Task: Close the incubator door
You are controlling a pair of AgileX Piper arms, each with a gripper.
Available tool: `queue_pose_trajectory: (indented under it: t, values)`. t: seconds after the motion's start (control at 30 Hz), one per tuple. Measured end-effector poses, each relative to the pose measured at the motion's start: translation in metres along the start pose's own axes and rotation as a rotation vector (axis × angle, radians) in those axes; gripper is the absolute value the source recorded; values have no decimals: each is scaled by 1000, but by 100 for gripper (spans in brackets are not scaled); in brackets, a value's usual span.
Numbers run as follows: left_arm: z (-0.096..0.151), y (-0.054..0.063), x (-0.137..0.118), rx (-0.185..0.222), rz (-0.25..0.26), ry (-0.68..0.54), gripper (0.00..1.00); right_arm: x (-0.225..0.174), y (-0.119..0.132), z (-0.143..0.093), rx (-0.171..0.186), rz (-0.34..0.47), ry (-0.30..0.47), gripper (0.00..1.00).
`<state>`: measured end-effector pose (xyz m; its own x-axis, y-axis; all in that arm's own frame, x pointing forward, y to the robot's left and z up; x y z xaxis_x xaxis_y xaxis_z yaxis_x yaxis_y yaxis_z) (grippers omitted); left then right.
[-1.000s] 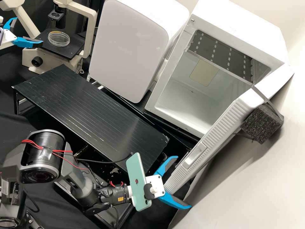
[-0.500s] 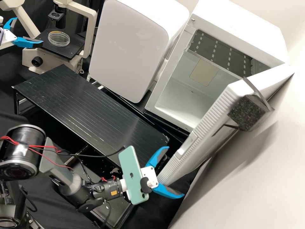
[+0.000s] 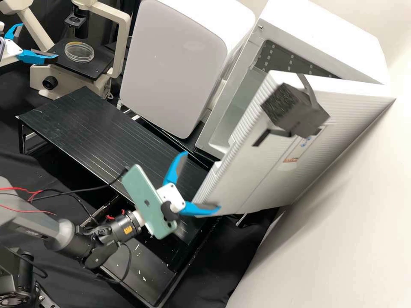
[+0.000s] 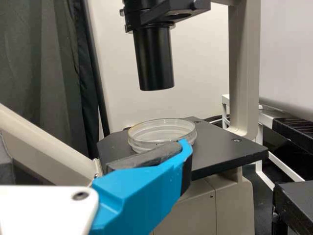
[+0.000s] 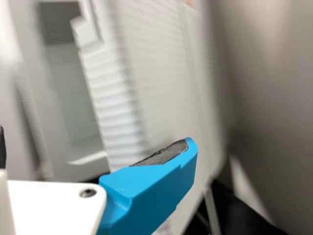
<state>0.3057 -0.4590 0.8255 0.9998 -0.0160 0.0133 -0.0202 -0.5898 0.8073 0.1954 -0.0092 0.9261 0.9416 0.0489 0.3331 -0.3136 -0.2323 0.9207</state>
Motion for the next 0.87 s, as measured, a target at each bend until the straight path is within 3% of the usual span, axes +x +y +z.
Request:
queue_pose_trajectory:
  t: [0.27,0.5,0.57,0.7,0.87]
  values:
    - [0,0,0,0,0,0,100,-3,-11,-28,-14,-50,128,100]
    - [0,0,0,0,0,0,100,-9,-29,-39,8,-118,185,100]
    - [0,0,0,0,0,0,100,-10,-34,-40,-3,-135,189,100]
    - [0,0,0,0,0,0,100,-14,-44,-40,-77,-69,170,100]
    - [0,0,0,0,0,0,100,-20,-55,-39,-68,-89,160,100]
